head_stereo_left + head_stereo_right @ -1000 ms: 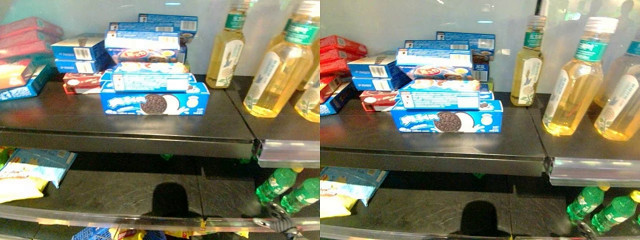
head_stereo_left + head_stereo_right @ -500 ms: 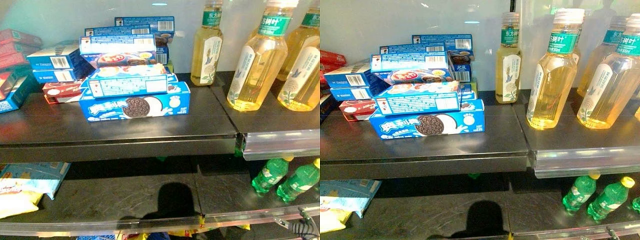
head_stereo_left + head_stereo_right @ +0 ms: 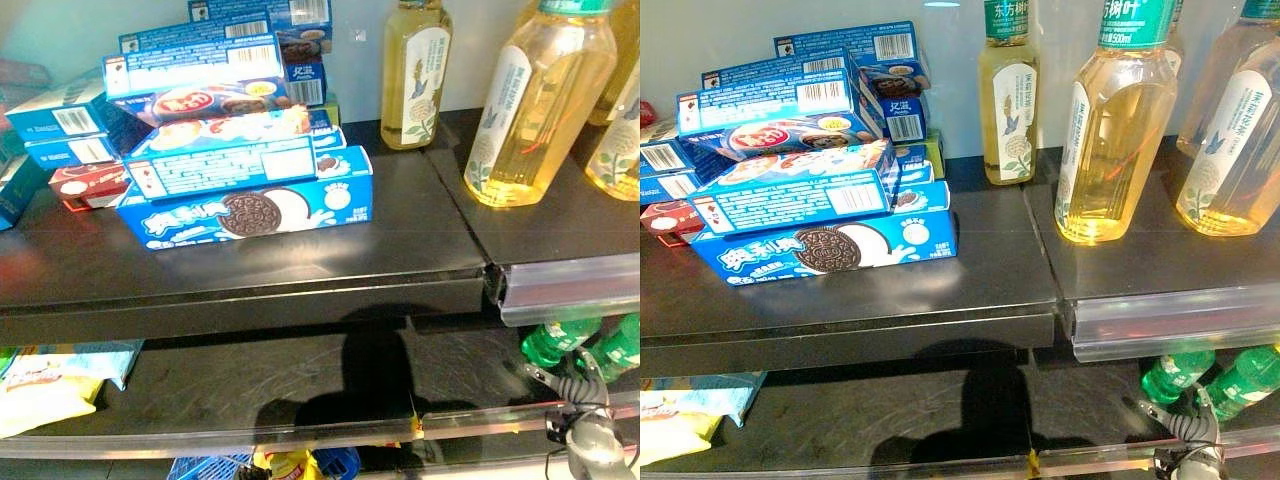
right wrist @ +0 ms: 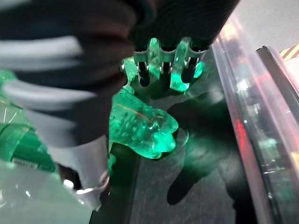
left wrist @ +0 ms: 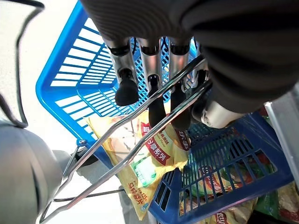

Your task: Pick up the snacks into the basket

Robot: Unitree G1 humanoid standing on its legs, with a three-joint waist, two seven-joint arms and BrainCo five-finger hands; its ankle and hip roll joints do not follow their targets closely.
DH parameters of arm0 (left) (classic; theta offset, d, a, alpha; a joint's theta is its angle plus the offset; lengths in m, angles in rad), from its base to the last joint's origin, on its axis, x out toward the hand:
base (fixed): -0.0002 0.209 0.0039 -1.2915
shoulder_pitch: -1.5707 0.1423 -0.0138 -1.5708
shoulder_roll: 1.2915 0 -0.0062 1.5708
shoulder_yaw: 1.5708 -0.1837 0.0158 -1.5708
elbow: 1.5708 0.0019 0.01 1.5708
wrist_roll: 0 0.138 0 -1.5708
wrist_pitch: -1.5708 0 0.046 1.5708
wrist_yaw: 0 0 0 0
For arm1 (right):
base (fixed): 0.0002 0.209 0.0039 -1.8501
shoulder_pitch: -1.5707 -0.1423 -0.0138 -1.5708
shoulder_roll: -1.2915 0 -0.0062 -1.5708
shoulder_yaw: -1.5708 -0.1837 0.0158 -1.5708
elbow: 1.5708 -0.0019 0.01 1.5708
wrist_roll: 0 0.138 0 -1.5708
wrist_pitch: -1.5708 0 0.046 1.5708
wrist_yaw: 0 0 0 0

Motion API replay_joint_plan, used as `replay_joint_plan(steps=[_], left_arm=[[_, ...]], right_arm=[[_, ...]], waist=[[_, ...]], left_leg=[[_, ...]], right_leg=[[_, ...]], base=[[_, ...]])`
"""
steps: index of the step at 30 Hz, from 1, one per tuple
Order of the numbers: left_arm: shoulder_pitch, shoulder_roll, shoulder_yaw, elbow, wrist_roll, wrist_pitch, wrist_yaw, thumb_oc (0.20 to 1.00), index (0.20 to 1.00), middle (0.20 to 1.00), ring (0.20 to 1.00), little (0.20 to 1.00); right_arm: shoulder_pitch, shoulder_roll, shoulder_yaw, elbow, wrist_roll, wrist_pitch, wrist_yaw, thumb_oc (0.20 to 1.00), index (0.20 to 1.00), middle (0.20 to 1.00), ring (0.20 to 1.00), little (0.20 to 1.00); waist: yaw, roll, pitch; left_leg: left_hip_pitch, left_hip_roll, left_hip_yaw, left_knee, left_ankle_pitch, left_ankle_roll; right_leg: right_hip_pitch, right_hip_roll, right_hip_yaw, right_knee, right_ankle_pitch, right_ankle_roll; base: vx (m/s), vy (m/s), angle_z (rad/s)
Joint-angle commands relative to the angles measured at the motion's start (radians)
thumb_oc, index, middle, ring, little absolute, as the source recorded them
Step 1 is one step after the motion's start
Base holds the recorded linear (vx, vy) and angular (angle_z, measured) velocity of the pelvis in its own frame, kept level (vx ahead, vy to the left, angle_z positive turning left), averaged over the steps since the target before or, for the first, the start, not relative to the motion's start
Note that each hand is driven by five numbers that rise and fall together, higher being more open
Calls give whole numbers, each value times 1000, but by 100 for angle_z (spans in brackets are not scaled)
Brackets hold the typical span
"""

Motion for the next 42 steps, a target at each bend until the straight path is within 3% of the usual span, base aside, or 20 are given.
replay_joint_plan(steps=[1, 11, 19, 34, 42], left_arm=[[-23, 72, -96, 74, 84, 24, 39, 200, 200, 200, 200, 200], [-14, 71, -98, 79, 81, 24, 49, 200, 200, 200, 200, 200], [-4, 71, -114, 64, 87, 22, 50, 200, 200, 200, 200, 200], [11, 67, -162, 52, 67, 10, 51, 200, 200, 200, 200, 200], [12, 62, -153, 56, 53, 10, 58, 200, 200, 200, 200, 200]], right_arm=[[-90, -18, -18, -25, 16, -56, -43, 1000, 1000, 1000, 1000, 1000], [-97, 1, -17, -27, 34, -64, -69, 1000, 1000, 1000, 1000, 1000], [-140, 17, 42, -14, 22, -61, -73, 1000, 1000, 1000, 1000, 1000], [-350, 30, 185, 136, 160, -85, -52, 1000, 1000, 1000, 1000, 1000], [-315, 49, 175, 67, 160, -99, -51, 1000, 1000, 1000, 1000, 1000]], waist=[[11, -42, 19], [18, -34, 24], [29, -19, 29], [78, 18, 33], [79, 20, 37]], left_leg=[[17, -20, -54, 3, -54, 25], [13, -24, -65, 3, -53, 26], [10, -36, -67, 3, -55, 31], [-6, -58, -84, 3, -48, 34], [-7, -61, -88, 3, -47, 36]], right_leg=[[-4, -52, -15, 19, -33, 74], [5, -60, -29, 16, -34, 74], [0, -72, -28, 14, -28, 78], [-3, -94, -41, 10, -24, 82], [1, -98, -47, 10, -25, 81]], base=[[-16, -15, 5], [1, -5, 7], [0, 0, 0], [2, 1, 1], [5, 1, 3]])
